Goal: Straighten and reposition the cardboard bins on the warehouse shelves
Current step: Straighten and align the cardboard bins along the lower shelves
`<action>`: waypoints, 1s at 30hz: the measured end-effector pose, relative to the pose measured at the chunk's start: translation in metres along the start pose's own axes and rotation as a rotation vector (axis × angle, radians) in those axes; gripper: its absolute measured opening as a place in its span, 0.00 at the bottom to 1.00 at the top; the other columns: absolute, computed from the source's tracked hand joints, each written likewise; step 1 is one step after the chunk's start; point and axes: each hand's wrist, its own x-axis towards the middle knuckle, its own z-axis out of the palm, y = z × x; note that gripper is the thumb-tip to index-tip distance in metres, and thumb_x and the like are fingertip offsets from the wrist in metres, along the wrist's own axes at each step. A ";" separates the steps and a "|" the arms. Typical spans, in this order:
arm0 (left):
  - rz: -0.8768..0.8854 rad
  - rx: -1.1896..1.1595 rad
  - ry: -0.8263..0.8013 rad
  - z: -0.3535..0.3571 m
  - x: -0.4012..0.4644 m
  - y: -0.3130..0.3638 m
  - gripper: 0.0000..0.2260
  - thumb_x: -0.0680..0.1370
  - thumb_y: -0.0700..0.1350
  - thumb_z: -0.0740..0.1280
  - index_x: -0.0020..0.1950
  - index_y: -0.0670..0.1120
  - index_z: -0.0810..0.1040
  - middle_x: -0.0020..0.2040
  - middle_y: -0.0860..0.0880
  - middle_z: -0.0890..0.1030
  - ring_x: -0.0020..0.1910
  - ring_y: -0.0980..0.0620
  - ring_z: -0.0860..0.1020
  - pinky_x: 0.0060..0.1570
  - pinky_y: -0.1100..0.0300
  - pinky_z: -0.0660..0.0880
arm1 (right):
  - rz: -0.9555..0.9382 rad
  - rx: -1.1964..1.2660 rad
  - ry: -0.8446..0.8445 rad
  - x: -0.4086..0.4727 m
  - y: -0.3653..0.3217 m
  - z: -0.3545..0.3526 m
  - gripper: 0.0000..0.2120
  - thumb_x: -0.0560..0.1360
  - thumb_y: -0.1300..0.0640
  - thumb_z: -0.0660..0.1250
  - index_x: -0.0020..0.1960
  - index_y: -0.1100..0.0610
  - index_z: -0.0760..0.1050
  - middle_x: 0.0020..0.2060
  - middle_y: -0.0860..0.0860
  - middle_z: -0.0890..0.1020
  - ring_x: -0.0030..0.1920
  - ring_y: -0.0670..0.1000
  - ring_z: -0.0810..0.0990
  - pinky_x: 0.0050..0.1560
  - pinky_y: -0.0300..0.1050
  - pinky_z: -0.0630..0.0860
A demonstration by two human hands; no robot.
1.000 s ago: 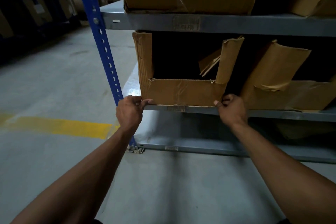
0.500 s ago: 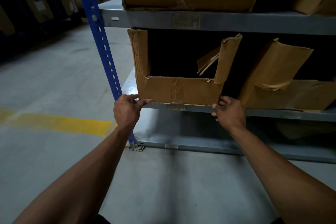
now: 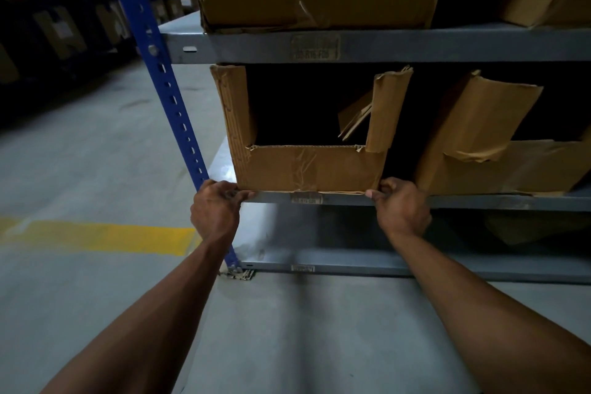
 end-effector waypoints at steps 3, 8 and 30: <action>-0.036 0.020 0.029 0.000 0.003 0.001 0.20 0.66 0.61 0.81 0.49 0.48 0.88 0.50 0.50 0.83 0.48 0.45 0.83 0.48 0.45 0.82 | -0.003 -0.032 0.023 -0.005 -0.002 0.001 0.13 0.76 0.49 0.76 0.58 0.51 0.82 0.44 0.49 0.82 0.41 0.49 0.77 0.32 0.39 0.63; -0.187 -0.006 0.009 0.000 0.008 0.001 0.23 0.63 0.62 0.83 0.41 0.51 0.74 0.40 0.51 0.82 0.41 0.46 0.82 0.41 0.48 0.82 | 0.044 -0.009 0.032 -0.003 -0.001 -0.001 0.11 0.72 0.50 0.80 0.50 0.53 0.82 0.54 0.53 0.81 0.47 0.53 0.77 0.40 0.44 0.68; -0.097 -0.033 -0.050 -0.011 0.004 -0.005 0.27 0.62 0.74 0.76 0.35 0.51 0.77 0.32 0.54 0.81 0.34 0.50 0.81 0.35 0.52 0.80 | -0.019 0.094 -0.081 -0.008 0.009 -0.006 0.14 0.76 0.49 0.76 0.58 0.55 0.84 0.63 0.53 0.79 0.59 0.57 0.80 0.49 0.44 0.70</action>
